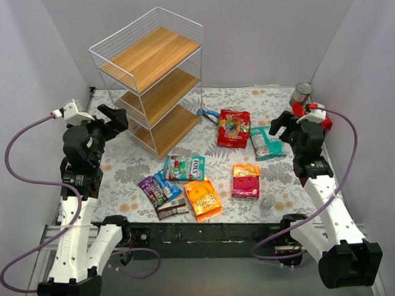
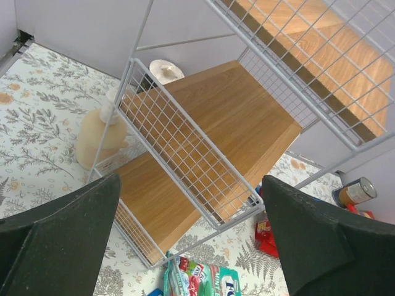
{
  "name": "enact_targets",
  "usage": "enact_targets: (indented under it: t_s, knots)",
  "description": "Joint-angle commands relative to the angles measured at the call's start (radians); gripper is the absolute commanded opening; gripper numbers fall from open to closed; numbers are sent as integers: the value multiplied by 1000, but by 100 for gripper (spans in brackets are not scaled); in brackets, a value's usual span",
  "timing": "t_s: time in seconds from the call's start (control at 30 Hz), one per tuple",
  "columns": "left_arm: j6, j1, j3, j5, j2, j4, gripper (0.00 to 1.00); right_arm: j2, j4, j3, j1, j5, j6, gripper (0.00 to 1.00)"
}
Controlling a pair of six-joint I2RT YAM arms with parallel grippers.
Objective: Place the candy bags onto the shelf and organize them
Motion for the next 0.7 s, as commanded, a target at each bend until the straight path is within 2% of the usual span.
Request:
enact_targets:
  t_s: [0.0,0.07,0.17,0.3,0.53,0.67]
  knots:
    - [9,0,32,-14,-34,22,98,59,-29,129,16,-125,-3,96]
    - [-40,0,72,-18,12,-38,98,76,-11,135,27,-186,-71,96]
    - [-36,0,167,70,83,-83,98,111,-23,173,64,-232,-143,97]
    - [-48,0,157,154,66,-28,98,171,-63,221,123,-278,-149,98]
    - [-94,0,137,-32,75,-42,98,353,-236,336,275,-384,9,98]
    - [-193,0,141,-132,104,-120,98,500,-330,396,353,-497,75,98]
